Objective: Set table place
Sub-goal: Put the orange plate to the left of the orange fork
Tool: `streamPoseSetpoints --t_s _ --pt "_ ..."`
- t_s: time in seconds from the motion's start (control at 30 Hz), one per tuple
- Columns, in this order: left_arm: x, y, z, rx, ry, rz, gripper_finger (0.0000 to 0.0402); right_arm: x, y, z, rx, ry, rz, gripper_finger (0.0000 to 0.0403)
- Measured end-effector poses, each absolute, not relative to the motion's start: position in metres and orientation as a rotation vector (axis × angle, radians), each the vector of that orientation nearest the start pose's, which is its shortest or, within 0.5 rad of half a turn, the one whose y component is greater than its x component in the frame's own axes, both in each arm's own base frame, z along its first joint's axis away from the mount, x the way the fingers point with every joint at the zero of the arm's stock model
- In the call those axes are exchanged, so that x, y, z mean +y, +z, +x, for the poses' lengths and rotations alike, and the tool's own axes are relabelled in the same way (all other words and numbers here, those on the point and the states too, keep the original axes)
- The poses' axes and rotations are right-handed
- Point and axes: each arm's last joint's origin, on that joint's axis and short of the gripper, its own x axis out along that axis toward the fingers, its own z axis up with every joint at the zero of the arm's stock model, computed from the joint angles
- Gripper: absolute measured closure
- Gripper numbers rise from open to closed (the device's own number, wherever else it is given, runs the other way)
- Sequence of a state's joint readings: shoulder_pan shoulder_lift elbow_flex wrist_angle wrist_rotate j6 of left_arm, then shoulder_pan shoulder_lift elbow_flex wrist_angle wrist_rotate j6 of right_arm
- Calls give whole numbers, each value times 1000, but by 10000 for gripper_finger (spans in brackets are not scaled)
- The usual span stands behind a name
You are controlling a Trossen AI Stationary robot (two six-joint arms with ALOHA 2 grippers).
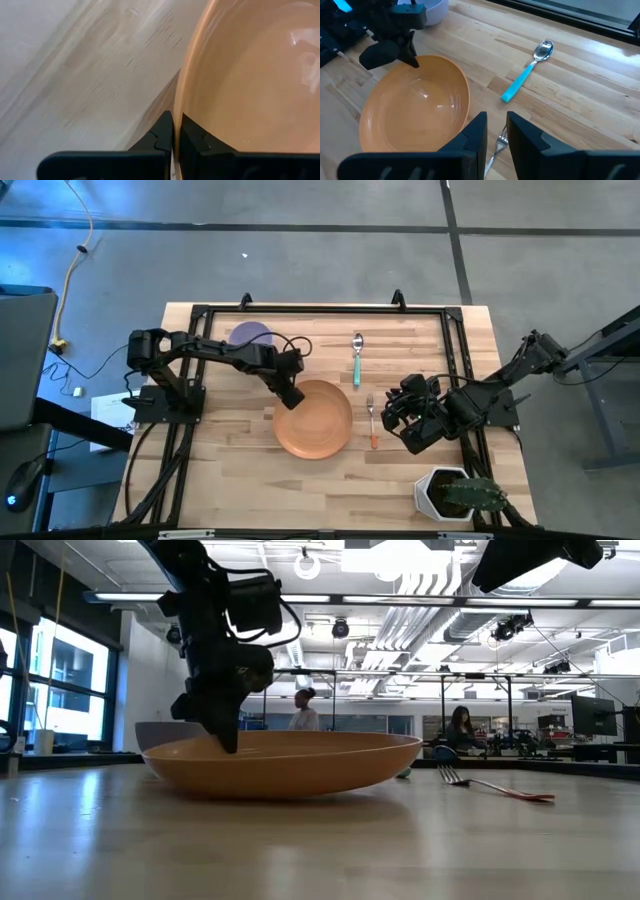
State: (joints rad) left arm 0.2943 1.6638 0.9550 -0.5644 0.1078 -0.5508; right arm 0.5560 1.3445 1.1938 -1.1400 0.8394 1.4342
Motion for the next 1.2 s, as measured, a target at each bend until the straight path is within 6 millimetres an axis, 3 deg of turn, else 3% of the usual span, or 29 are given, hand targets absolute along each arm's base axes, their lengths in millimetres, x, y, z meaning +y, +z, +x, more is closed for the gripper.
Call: streamPoseSetpoints --t_s 1.2 --pt "85 158 288 1178 497 -636 401 107 301 213 546 -817 483 338"
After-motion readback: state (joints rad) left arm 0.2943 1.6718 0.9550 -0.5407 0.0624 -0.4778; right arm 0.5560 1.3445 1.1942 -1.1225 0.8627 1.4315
